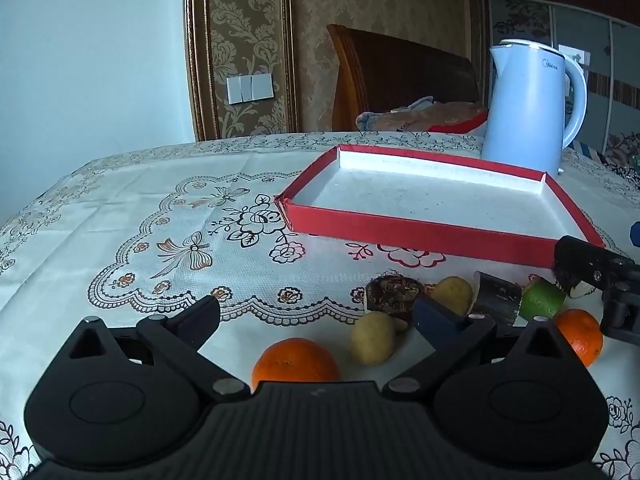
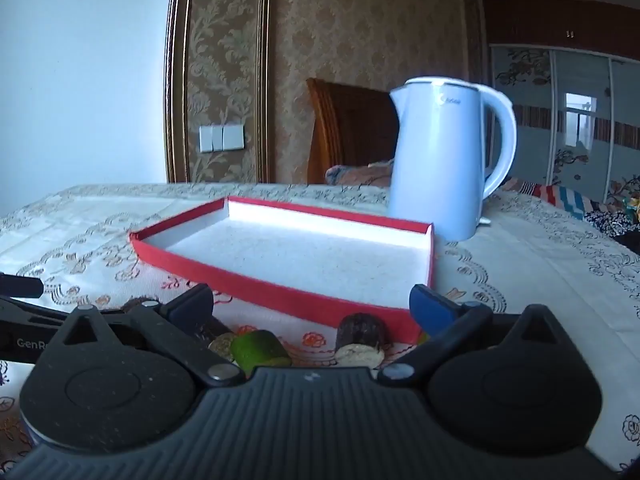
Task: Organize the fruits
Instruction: 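Move both tools over the row of fruits in front of the tray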
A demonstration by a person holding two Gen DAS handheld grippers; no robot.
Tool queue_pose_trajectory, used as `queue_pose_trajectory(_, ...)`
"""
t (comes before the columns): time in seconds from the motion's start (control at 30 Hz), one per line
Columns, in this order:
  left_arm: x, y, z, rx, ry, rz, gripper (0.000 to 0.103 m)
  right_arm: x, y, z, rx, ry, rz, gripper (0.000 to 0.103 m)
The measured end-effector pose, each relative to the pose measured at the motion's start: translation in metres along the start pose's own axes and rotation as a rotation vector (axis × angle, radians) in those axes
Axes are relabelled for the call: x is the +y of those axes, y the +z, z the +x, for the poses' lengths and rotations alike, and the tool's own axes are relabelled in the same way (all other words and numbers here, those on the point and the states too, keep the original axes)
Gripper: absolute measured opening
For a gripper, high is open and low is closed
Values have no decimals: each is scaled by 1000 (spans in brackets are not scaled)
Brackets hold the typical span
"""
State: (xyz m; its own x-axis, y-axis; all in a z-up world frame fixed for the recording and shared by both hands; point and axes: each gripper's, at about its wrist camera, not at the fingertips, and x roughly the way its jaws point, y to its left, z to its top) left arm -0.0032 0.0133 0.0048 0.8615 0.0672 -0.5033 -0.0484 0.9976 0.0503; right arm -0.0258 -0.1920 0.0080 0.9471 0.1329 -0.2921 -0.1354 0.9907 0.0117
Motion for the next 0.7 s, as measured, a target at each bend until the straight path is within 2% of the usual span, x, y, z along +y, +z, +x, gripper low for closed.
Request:
queue_pose_trajectory(0.3,10,4,-13,-85,-31,-66,103,5,0,10,68,-63,-22,103)
queue_pose_trajectory(0.5,10,4,-12,-77,-42,-51,103,1,-3,-7,-25,-106,4,103)
queue_pose_trajectory(0.53,11,4,-12,-72,-44,-52,103,1,-2,-6,-5,-101,7,103)
queue_pose_trajectory(0.63,15,3,-10,-63,-51,-67,103,-4,-4,8,152,-48,25,103)
queue_pose_trajectory(0.7,18,3,-9,-60,-36,-81,103,-9,-5,11,172,-49,55,103)
